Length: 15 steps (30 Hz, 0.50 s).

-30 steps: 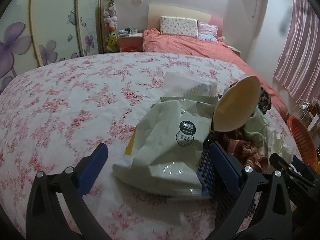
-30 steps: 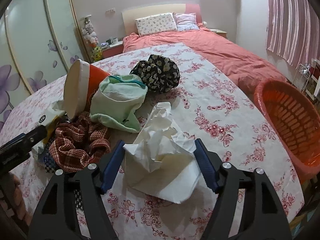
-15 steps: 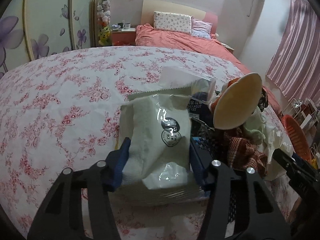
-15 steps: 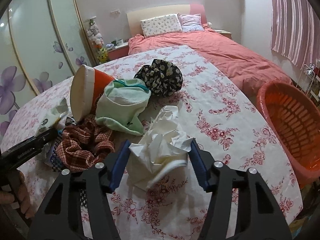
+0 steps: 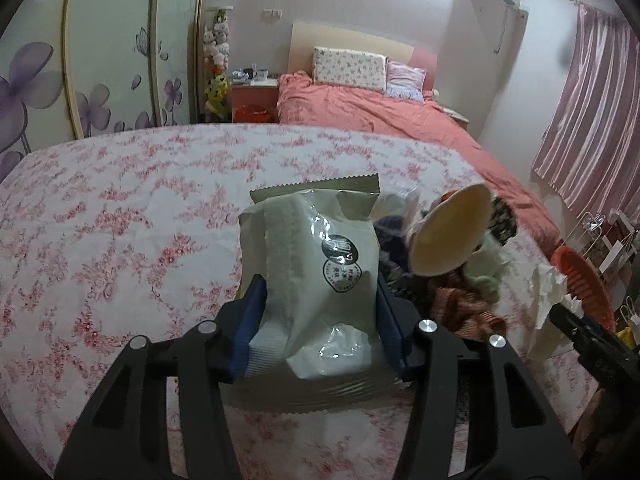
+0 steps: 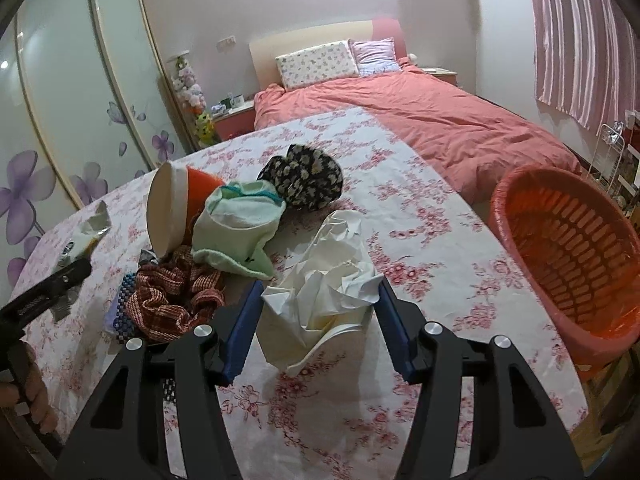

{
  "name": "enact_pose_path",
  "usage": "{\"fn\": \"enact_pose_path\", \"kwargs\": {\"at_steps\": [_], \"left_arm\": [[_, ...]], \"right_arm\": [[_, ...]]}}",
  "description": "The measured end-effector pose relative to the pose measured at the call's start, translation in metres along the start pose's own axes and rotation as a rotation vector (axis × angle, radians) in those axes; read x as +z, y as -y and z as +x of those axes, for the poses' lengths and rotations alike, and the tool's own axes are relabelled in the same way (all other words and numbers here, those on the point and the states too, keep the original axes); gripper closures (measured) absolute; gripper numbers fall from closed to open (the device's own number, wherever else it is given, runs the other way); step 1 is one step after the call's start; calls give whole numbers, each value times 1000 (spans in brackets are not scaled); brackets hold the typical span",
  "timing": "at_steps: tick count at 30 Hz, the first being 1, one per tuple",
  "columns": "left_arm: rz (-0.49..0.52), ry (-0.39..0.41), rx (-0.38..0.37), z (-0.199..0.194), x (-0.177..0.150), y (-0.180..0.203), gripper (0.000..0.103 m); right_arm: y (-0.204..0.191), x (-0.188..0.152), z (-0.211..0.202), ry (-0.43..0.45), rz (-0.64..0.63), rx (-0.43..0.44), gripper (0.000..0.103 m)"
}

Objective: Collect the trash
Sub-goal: 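Carry tissue and snack bag over the orange basket and open both tools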

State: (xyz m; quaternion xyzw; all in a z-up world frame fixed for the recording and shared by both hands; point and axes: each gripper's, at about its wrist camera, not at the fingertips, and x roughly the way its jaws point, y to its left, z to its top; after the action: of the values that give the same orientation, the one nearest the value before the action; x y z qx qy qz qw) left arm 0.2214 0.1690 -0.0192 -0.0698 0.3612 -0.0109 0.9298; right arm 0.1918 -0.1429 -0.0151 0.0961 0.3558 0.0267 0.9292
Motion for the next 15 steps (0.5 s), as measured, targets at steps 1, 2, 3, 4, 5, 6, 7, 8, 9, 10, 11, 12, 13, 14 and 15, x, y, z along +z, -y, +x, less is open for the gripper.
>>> {"fn": "enact_pose_path", "kwargs": {"at_steps": [1, 2, 3, 4, 5, 6, 7, 8, 9, 10, 11, 12, 13, 14, 15], "left_arm": [[1, 10, -7, -6, 1, 3, 51], [4, 19, -16, -11, 3, 7, 51], [8, 26, -23, -15, 3, 10, 51], [13, 33, -32, -20, 3, 15, 51], [17, 40, -42, -24, 4, 20, 51], [25, 48, -59, -29, 5, 28, 51], [29, 52, -69, -33, 5, 34, 51], [35, 57, -81, -35, 6, 39, 51], [42, 63, -99, -39, 7, 47, 51], [50, 68, -118, -42, 7, 57, 51], [56, 72, -131, -45, 8, 63, 51], [65, 75, -152, -47, 8, 73, 51], [75, 79, -170, -49, 9, 83, 51], [85, 81, -185, -51, 9, 91, 51], [98, 82, -203, -52, 9, 103, 51]], "right_arm": [[2, 0, -3, 6, 3, -1, 47], [5, 1, -5, 14, 4, -3, 47], [7, 2, -9, 25, 5, -7, 47], [9, 3, -12, 32, 6, -9, 47], [12, 4, -15, 43, 6, -12, 47], [15, 5, -18, 52, 6, -16, 47], [18, 6, -22, 63, 6, -21, 47], [22, 7, -27, 76, 6, -29, 47], [26, 9, -31, 86, 6, -35, 47], [31, 10, -35, 98, 9, -44, 47], [37, 11, -40, 111, 15, -54, 47], [42, 12, -43, 120, 20, -61, 47], [49, 14, -46, 131, 27, -70, 47], [56, 15, -50, 141, 35, -81, 47], [62, 16, -52, 148, 41, -90, 47]]}}
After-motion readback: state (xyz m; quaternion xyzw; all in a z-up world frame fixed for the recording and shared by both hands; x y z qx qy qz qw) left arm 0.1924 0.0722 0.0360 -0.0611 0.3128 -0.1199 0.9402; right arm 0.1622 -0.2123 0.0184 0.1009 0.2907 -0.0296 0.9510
